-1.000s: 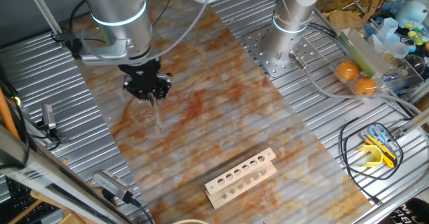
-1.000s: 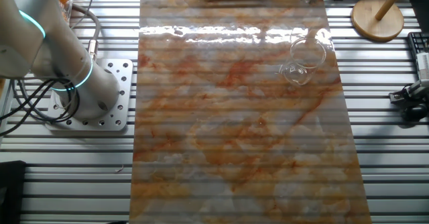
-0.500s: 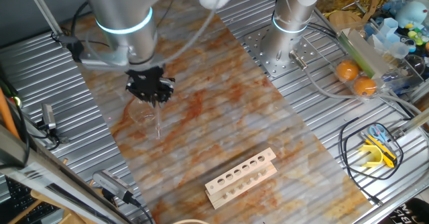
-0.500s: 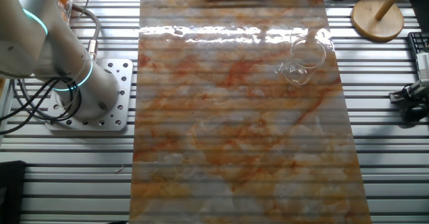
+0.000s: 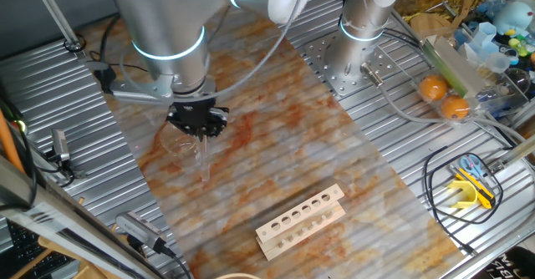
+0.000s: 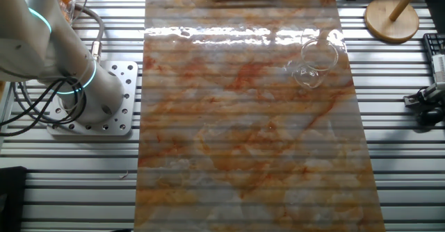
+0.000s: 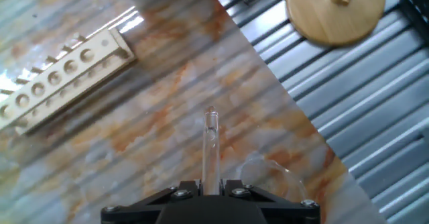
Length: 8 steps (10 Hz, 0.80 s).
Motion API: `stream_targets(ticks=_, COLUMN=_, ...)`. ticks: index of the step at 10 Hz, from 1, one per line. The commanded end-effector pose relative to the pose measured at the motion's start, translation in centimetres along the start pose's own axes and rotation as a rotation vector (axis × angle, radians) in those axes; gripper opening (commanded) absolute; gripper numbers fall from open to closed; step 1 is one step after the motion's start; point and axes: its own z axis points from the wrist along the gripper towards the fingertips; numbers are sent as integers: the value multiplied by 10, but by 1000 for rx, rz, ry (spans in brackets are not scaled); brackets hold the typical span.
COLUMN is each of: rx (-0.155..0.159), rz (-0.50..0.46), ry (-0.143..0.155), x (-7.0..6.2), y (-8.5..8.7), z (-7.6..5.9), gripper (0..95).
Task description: Pour out the test tube
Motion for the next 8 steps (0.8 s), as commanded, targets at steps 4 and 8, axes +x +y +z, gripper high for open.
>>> stream_targets(ticks=4, rx=6, rz=26, ry=23, x=-12, y=15, z=0, gripper=0)
stream_targets(ticks=8, rx=11, rz=29, ry=36, x=-18, y=22, z=0, gripper=0)
